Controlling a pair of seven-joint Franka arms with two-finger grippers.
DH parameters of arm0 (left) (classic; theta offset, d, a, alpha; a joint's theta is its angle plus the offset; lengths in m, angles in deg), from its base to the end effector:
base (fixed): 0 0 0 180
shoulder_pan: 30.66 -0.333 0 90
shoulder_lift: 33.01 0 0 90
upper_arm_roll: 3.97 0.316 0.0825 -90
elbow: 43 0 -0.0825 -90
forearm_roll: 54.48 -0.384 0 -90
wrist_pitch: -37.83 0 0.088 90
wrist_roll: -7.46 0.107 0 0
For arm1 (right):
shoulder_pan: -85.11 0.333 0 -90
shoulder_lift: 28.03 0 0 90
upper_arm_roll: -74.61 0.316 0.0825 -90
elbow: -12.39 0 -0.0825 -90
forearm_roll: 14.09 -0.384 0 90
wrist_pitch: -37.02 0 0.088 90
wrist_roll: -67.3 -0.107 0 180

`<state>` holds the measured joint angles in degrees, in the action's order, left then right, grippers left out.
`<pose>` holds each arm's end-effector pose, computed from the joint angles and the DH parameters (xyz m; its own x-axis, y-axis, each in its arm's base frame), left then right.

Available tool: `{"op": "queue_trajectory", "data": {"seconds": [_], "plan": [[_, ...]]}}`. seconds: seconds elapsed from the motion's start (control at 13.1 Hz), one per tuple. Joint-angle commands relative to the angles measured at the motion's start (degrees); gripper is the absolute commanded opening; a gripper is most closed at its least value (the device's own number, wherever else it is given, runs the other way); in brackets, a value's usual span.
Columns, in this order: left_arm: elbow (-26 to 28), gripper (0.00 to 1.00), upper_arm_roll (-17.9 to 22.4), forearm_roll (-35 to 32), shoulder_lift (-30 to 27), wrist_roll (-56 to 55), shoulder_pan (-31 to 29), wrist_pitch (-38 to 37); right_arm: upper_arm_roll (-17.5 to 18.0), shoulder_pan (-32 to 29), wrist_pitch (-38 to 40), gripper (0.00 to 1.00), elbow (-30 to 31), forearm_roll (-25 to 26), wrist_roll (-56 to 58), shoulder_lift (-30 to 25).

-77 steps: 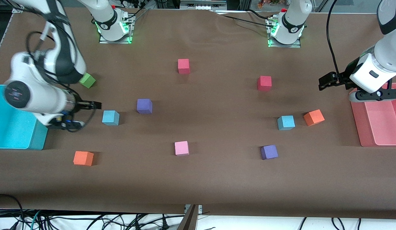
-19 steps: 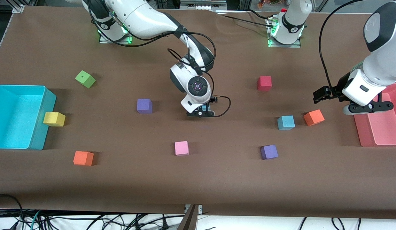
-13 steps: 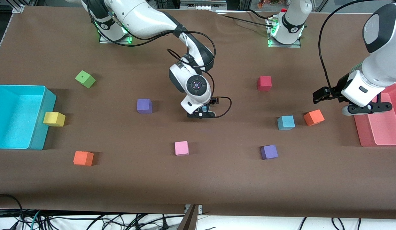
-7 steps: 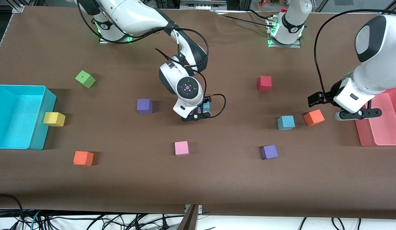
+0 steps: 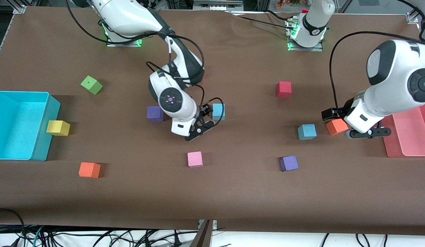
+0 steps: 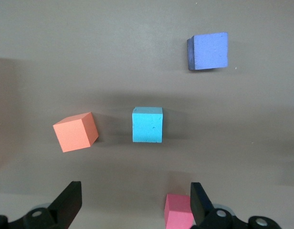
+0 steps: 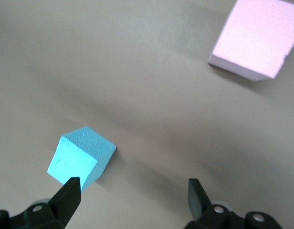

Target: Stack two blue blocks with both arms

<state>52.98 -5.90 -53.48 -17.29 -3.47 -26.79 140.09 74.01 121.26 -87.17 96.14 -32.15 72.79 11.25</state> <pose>0.6184 -0.0626 0.4296 0.9817 0.0942 -0.1658 0.0945 -0.9955 -0.0062 0.5796 0.4307 0.2816 0.8573 0.5144 0.0225 0.5027 -0.8267 -0.2526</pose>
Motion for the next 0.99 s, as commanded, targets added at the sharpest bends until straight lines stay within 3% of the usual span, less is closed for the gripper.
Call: {"op": "queue_trajectory", "data": {"seconds": [0.0,0.15,0.38,0.69,0.76,0.92], "plan": [[-0.2,1.0,0.1,-1.4,2.6,-0.1,0.4,2.0,2.6,-0.2,-14.0,0.99,18.4,-6.8,9.7,-9.4],[0.0,1.0,0.2,-1.9,3.8,-0.1,0.5,2.7,3.2,-0.4,-16.7,0.99,20.0,-11.2,17.5,-9.8],[5.2,1.0,0.2,-1.9,4.4,-0.1,0.9,10.4,3.2,-0.5,-20.7,0.99,23.5,-26.6,37.6,-9.8],[15.7,1.0,0.2,-1.9,5.7,0.0,0.9,28.0,3.2,-1.4,-21.0,0.99,25.1,-53.0,74.1,-7.4],[16.3,1.0,0.2,-1.8,6.6,0.0,0.9,30.1,3.2,-1.9,-20.4,0.99,25.1,-58.1,82.6,-6.9],[16.4,1.0,0.2,-1.8,8.2,-0.1,1.1,32.4,3.2,-2.0,-17.8,0.99,25.9,-63.7,93.2,-6.8]]}}
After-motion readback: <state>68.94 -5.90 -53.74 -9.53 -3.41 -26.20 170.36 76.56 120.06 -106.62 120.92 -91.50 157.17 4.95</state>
